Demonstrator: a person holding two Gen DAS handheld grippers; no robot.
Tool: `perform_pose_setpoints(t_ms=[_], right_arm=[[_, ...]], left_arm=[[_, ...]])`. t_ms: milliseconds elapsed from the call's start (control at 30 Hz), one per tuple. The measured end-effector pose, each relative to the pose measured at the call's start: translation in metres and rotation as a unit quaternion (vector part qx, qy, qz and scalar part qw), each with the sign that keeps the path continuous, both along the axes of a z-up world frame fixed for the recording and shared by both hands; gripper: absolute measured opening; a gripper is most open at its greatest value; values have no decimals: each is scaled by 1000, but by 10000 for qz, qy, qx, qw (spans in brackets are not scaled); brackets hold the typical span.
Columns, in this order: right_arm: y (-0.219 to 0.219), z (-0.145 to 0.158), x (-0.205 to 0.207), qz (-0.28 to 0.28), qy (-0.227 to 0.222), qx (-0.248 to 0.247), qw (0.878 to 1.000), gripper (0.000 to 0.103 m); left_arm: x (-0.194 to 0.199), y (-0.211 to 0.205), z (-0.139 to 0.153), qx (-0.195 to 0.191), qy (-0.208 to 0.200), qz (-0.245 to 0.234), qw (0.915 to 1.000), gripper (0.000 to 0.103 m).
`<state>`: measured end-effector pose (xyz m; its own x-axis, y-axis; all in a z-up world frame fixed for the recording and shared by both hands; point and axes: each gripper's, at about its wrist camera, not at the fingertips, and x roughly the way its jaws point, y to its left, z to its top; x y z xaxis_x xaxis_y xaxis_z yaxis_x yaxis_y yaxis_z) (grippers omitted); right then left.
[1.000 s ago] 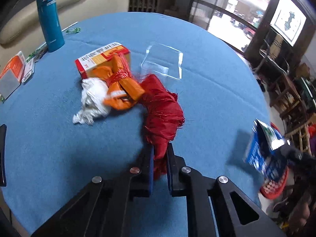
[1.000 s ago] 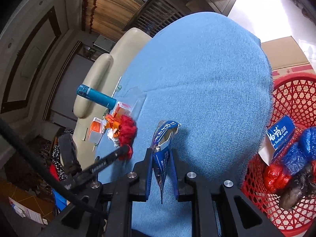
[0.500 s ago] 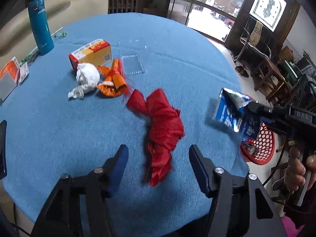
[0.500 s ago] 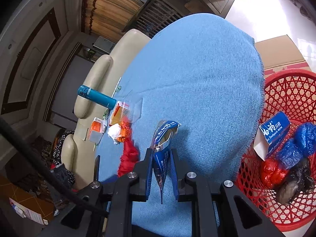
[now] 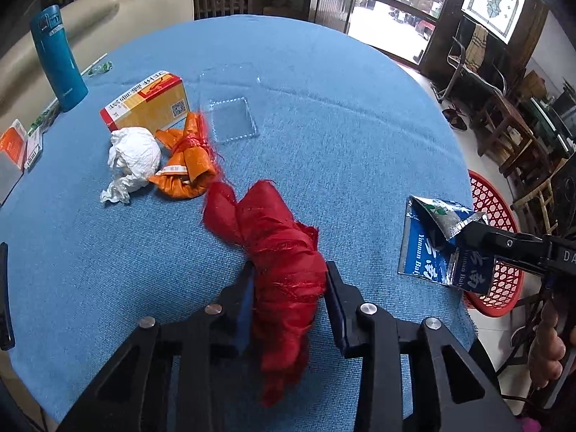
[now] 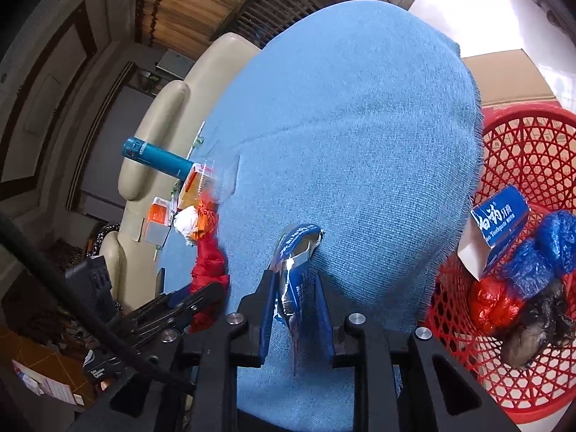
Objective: Collect trash
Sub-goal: 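Grasp the red mesh with the left tool while the right tool carries the packet toward the wastebasket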
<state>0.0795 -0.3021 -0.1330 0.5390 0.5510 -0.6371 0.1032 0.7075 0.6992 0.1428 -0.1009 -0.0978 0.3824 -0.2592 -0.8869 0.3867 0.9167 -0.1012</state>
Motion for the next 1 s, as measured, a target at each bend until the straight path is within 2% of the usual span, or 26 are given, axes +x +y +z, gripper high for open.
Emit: perform_pose_setpoints(t_ms=[100,300,433,600,1000], right_arm=[[6,3,-1,67,-139,-200,9997,22],[0,16,-6,-112,-386,-328,9987,20],[-9,29,-12,-261,-593,-347,9973,20],[-20,45,-21,-382,-816,-335,9954,20],[-41,80,-46,-635,-1237,-485,9891,20]], left_arm=[[-4,-1,8,24,-132,-13,9999,37],[-16,-15,37,320,-651,-106,9973,37],[-29,-30,59,575,-1074,-200,9924,37],[-40,-45,79,719,-1502,-348,9854,37],[-54,-66,105,876,-1957,-520,9754,37]])
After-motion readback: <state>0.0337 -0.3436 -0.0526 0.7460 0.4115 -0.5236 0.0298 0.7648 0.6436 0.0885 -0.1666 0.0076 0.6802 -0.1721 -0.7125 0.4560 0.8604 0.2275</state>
